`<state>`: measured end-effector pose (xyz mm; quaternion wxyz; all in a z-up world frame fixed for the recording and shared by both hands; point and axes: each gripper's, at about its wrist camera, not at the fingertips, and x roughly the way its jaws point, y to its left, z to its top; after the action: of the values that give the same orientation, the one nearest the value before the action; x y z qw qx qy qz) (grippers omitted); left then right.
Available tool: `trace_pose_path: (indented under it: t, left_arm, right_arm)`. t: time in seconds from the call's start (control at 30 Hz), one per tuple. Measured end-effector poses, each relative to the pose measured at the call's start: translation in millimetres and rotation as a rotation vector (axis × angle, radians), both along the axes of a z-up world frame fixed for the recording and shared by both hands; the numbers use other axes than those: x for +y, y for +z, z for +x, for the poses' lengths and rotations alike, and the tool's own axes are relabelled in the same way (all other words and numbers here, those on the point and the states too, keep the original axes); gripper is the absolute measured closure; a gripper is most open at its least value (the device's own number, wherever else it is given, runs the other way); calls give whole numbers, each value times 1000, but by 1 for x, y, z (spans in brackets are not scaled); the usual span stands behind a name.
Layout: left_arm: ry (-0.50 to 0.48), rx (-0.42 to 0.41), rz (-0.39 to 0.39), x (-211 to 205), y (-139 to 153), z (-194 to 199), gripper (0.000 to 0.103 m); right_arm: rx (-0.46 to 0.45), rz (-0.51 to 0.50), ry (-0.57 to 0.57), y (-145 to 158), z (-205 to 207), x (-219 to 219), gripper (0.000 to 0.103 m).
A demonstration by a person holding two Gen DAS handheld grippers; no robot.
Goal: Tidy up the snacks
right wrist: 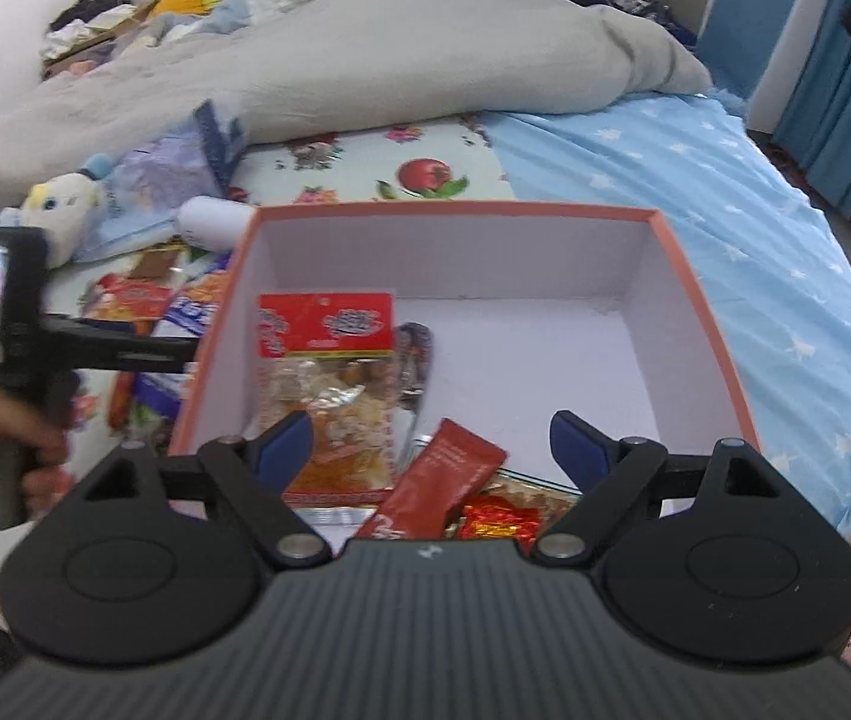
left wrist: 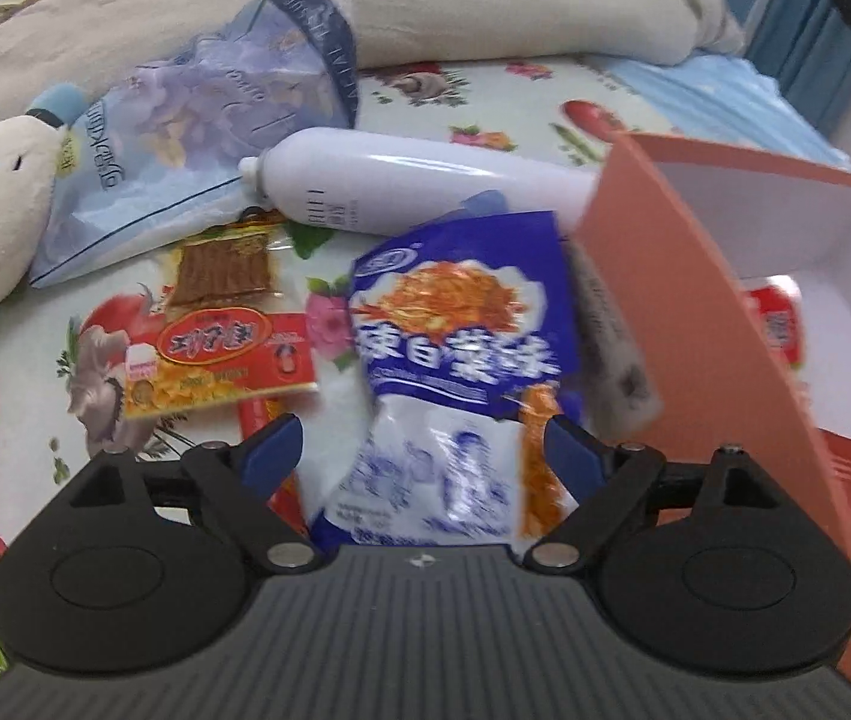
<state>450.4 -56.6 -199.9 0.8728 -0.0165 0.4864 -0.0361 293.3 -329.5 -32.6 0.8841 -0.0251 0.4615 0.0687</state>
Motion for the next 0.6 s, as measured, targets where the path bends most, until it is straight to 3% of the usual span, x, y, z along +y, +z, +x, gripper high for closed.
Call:
trace_pose_path:
  t: [0.23, 0.3, 0.37, 0.6]
  left_arm:
    - [-5, -11, -4, 0, -10, 5, 14]
    - [-6, -7, -2, -2, -12, 6, 15]
    - [-18, 8, -19, -4, -14, 7, 26]
    - [-41, 19, 9, -17, -20, 8, 38]
  right_arm:
    - [11, 45, 16, 2, 9, 2, 15]
    - [76, 48, 1, -6, 14, 3, 15]
    - [84, 67, -6, -8, 14, 2, 15]
    - [75, 7, 51, -13, 11, 16, 15]
